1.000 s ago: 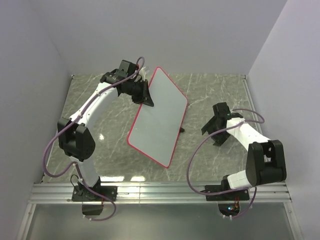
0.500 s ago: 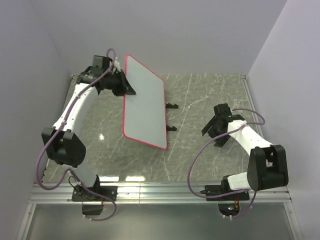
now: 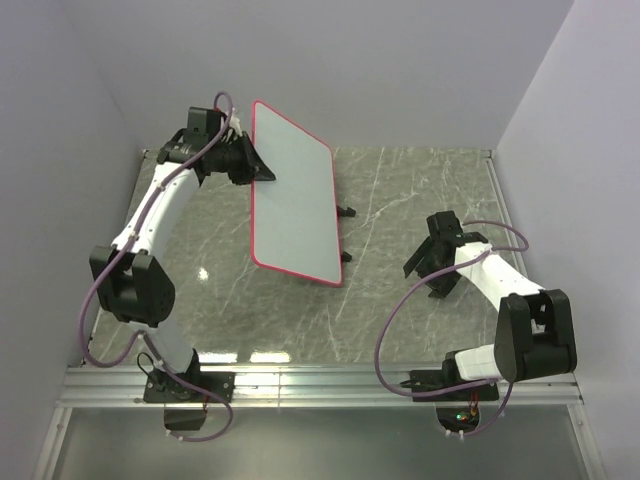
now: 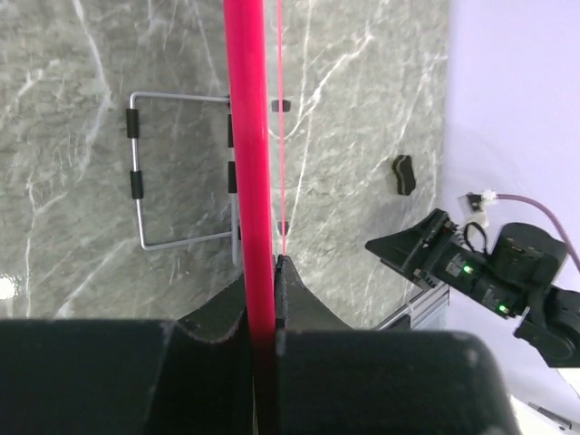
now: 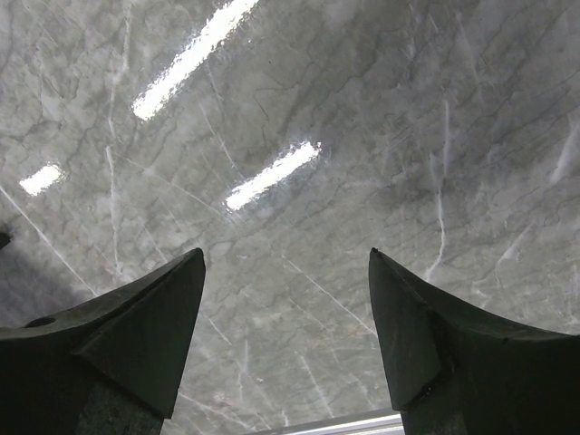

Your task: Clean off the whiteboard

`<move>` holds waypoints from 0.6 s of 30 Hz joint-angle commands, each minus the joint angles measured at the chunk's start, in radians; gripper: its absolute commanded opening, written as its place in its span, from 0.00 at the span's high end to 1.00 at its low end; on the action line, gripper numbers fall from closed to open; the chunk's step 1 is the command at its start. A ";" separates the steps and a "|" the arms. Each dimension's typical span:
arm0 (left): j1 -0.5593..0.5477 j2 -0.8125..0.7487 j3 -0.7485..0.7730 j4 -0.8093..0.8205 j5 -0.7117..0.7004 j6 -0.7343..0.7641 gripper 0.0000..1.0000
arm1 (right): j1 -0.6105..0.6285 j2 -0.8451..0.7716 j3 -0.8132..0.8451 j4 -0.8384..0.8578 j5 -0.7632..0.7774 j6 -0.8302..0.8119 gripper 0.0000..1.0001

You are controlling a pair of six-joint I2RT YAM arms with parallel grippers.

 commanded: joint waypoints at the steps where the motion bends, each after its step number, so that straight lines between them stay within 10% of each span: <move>1: -0.010 0.015 0.094 0.108 0.084 0.005 1.00 | -0.005 -0.014 0.000 0.005 0.008 -0.018 0.21; 18: -0.054 0.268 0.217 -0.146 0.070 0.290 1.00 | -0.003 0.047 0.052 -0.020 0.001 -0.058 0.21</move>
